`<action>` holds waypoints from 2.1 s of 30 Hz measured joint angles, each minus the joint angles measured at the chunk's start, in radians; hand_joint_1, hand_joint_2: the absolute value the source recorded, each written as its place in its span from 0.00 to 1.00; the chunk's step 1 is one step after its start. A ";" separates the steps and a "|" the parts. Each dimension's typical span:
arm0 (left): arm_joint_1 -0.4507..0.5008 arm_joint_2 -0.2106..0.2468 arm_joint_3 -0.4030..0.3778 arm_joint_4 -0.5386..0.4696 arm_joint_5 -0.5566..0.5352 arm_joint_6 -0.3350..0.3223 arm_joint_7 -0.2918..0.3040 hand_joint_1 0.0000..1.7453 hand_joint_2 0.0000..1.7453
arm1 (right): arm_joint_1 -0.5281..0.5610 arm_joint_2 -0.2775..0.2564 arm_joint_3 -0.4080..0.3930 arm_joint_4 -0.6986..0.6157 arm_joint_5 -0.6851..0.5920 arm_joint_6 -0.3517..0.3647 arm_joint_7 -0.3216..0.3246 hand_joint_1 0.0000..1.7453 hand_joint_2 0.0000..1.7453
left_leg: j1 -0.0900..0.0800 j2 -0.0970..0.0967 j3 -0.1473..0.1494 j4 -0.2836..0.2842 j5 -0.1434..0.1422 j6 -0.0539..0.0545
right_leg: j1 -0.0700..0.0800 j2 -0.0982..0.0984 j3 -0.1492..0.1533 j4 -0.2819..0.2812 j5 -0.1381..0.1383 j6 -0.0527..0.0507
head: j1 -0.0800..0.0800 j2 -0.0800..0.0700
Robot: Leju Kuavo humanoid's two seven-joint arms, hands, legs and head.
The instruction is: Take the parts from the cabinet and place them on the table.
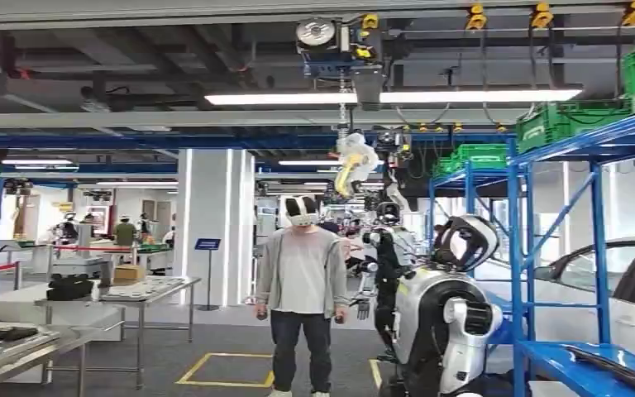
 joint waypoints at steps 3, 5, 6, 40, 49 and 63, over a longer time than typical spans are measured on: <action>0.009 0.002 0.003 0.000 0.007 0.007 0.000 0.00 1.00 | 0.000 0.007 -0.001 -0.002 0.005 -0.003 -0.003 1.00 1.00 | 0.001 -0.025 0.002 -0.006 0.007 0.020 | -0.011 0.019 0.004 0.010 -0.021 0.015 | 0.000 0.000; 0.003 0.006 0.003 0.000 0.003 0.008 0.000 0.00 1.00 | 0.005 0.004 -0.004 -0.004 0.007 -0.008 -0.010 1.00 1.00 | 0.002 -0.043 0.001 -0.006 0.008 0.032 | -0.012 0.080 -0.050 0.132 -0.094 0.014 | 0.000 0.000; 0.002 0.007 0.003 0.000 -0.002 0.010 0.002 0.00 1.00 | 0.009 0.002 -0.004 -0.004 0.010 -0.012 -0.011 1.00 1.00 | 0.000 -0.056 0.001 -0.006 0.008 0.034 | -0.012 0.086 -0.092 0.221 -0.133 0.015 | 0.000 0.000; -0.003 0.087 0.003 0.000 -0.011 0.005 -0.007 0.00 1.00 | -0.005 0.071 -0.017 -0.022 0.042 -0.025 -0.031 1.00 1.00 | -0.006 -0.090 0.005 0.000 0.001 0.037 | -0.007 0.093 -0.157 0.307 -0.109 0.005 | 0.000 0.000; -0.003 0.081 0.003 0.000 -0.008 -0.006 -0.032 0.00 1.00 | -0.044 0.086 -0.016 -0.019 0.046 -0.023 -0.029 1.00 1.00 | -0.002 -0.131 -0.011 0.007 -0.002 0.012 | -0.003 0.134 -0.027 -0.007 0.039 -0.029 | 0.000 0.000; -0.003 0.082 0.003 0.000 -0.011 -0.009 -0.034 0.00 1.00 | -0.046 0.098 0.008 -0.008 0.022 0.007 -0.020 1.00 1.00 | 0.007 -0.032 -0.002 0.003 0.000 0.009 | -0.006 0.004 -0.012 -0.001 0.018 0.017 | 0.000 0.000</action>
